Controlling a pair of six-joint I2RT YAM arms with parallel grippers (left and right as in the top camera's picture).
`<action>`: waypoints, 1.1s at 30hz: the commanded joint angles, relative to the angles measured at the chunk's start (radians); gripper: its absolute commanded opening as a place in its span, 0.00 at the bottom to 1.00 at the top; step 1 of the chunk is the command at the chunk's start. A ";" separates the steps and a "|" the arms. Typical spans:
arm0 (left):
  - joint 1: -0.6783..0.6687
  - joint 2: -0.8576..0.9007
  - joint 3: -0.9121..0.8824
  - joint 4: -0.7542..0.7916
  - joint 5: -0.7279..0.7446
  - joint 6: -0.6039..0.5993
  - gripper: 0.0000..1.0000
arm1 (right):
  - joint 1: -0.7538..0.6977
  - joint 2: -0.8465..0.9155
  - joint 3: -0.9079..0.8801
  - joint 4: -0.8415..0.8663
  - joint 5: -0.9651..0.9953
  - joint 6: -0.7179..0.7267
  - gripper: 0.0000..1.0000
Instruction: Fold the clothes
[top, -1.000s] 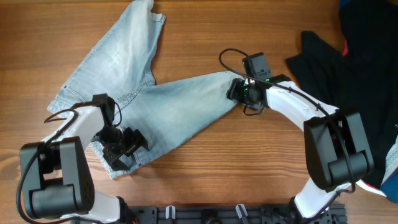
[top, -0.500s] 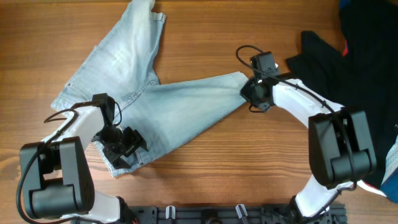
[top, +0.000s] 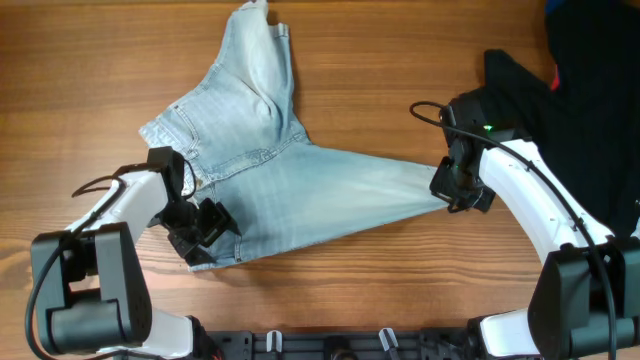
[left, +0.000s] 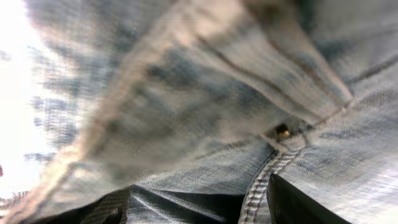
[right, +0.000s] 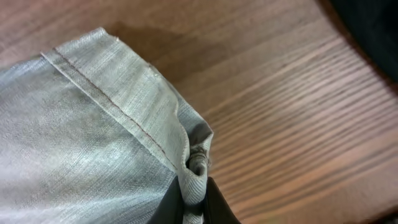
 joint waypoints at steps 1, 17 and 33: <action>0.079 0.004 0.012 0.076 -0.198 0.022 0.71 | -0.035 -0.019 0.002 -0.009 0.027 -0.038 0.11; 0.254 0.004 0.289 0.014 -0.077 0.022 0.72 | -0.034 -0.018 0.002 0.151 -0.586 -0.534 0.10; -0.287 0.008 0.284 -0.006 -0.153 0.020 0.76 | -0.111 0.173 -0.050 0.262 -0.463 -0.342 0.52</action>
